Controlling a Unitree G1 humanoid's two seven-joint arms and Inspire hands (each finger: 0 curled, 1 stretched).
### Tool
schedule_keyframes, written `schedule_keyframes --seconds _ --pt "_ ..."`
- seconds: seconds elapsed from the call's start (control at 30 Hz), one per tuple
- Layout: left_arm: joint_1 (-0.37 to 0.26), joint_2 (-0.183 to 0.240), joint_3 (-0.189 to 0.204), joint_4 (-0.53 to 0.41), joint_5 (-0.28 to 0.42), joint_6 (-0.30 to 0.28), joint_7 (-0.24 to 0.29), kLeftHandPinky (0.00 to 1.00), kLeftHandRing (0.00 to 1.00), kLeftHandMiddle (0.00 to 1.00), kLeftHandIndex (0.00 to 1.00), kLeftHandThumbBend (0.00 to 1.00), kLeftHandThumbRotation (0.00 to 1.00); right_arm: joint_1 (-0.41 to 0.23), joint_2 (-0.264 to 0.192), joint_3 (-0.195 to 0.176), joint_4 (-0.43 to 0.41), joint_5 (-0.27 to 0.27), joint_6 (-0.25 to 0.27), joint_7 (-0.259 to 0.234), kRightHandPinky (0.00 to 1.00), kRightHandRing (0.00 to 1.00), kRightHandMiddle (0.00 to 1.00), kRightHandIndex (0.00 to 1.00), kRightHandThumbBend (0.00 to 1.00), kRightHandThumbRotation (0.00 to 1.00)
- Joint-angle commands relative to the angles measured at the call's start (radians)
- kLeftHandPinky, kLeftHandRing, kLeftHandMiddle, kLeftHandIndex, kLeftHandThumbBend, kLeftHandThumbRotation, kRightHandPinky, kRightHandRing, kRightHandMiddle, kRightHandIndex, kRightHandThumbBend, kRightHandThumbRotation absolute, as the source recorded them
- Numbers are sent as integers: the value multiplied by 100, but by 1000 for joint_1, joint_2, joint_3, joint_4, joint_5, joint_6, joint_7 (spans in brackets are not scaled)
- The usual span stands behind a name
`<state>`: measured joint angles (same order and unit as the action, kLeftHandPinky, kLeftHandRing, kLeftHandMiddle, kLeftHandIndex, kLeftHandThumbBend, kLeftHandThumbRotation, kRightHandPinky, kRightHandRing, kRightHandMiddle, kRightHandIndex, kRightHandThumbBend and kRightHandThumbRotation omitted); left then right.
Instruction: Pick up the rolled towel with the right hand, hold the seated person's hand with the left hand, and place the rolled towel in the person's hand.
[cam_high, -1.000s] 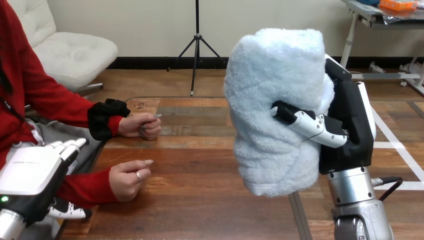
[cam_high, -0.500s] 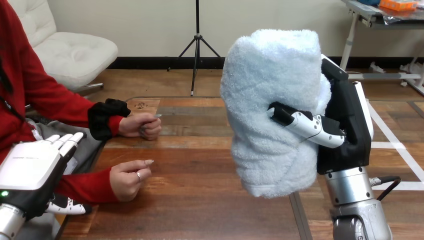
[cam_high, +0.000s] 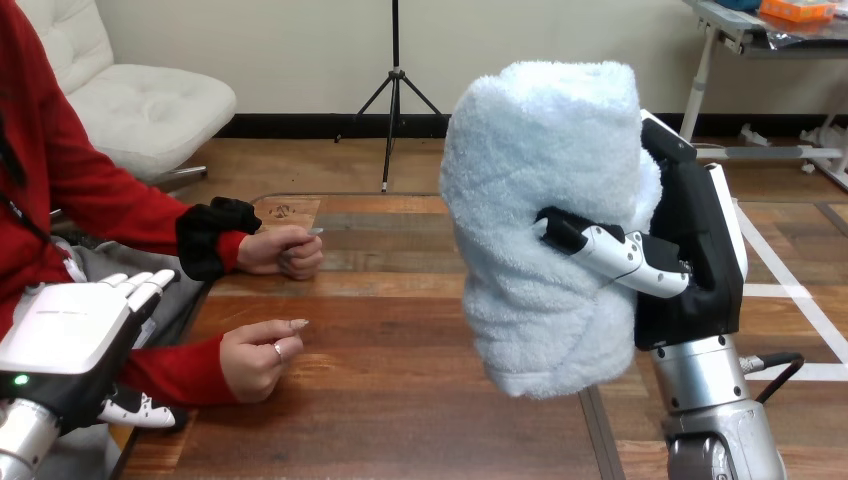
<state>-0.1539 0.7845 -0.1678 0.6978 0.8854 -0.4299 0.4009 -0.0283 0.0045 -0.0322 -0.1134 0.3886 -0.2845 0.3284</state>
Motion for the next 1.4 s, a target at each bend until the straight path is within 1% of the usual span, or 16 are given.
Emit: schedule_keyframes --seconds 0.0,0.1,0.2,0.4,0.53,0.7,0.9,1.07,1.37 --pt "-116 28 -29 42 5 2 17 81 87 88 91 100 30 -21 21 7 -44 28 -13 8 30 38 45 44 77 0" --pt "-142 24 -48 71 7 6 7 80 86 87 90 100 30 -17 22 10 -47 24 -14 7 30 38 45 44 77 0" --pt "-166 18 -63 102 2 5 -6 79 85 87 89 100 29 -14 24 13 -52 33 -10 11 31 38 45 44 77 0" --pt "-225 4 -104 194 8 -7 2 76 82 84 87 100 27 -9 23 18 -63 38 -9 15 31 39 45 44 76 0" --pt "-262 -8 -127 248 1 -9 -20 75 81 84 86 100 26 -4 22 20 -71 45 -6 17 31 39 45 44 75 0" --pt "-296 -22 -152 298 -3 -14 -24 74 80 84 86 100 26 -2 19 21 -74 50 -7 18 31 39 45 44 75 0" --pt "-329 -42 -177 346 -6 -4 -36 73 80 83 86 100 25 3 14 22 -80 50 -9 18 31 39 45 44 75 0" --pt "-353 -61 -196 388 -11 -2 -24 71 79 82 85 100 25 8 13 23 -85 46 -14 17 31 39 45 44 75 0" --pt "-381 -76 -231 434 -10 2 -2 67 74 79 82 100 25 23 8 26 -106 34 -21 13 31 38 44 44 76 0"
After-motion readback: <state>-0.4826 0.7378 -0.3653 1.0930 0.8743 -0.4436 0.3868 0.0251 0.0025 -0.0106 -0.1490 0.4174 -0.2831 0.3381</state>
